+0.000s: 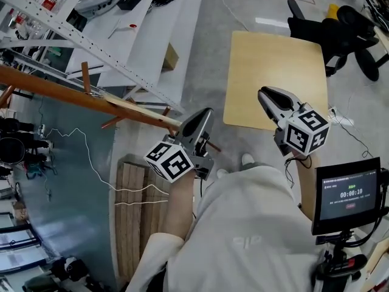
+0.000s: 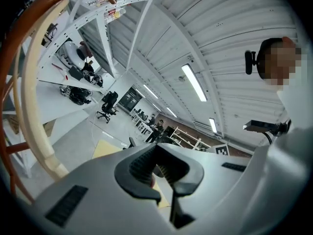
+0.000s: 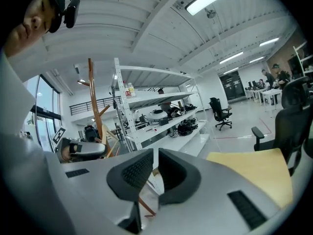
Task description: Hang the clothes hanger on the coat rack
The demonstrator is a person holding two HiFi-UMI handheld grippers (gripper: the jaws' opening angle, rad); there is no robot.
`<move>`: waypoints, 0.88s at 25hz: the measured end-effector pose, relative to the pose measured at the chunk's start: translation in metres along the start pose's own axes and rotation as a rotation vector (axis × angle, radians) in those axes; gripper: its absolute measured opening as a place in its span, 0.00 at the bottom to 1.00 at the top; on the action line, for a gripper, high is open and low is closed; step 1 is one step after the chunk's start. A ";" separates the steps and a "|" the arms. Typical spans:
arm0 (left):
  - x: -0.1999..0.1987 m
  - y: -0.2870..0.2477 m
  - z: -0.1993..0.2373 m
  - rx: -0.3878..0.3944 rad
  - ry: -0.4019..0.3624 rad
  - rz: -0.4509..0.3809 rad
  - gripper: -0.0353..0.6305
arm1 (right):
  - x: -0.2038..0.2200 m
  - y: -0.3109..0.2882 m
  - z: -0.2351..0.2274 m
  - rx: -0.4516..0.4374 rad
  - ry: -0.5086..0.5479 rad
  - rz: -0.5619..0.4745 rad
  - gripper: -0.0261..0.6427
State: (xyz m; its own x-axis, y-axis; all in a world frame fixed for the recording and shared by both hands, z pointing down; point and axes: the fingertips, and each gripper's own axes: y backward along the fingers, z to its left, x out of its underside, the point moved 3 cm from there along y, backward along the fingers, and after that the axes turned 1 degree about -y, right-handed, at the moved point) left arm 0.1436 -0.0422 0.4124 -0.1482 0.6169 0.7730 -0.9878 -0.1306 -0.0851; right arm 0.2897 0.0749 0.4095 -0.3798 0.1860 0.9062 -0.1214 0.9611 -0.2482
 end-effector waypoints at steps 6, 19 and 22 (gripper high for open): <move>0.006 -0.004 -0.001 0.008 0.001 0.016 0.06 | 0.006 0.001 -0.002 0.004 -0.010 0.010 0.08; 0.012 0.002 0.001 -0.013 0.017 0.012 0.06 | 0.008 -0.004 0.001 -0.024 -0.014 0.023 0.08; 0.011 0.004 0.003 -0.018 0.022 0.008 0.06 | 0.008 -0.010 0.003 -0.033 -0.012 0.030 0.08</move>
State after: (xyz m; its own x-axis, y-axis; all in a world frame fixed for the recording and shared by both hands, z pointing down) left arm 0.1384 -0.0387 0.4224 -0.1565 0.6326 0.7585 -0.9873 -0.1215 -0.1023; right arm 0.2854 0.0666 0.4183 -0.3935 0.2131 0.8943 -0.0795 0.9612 -0.2641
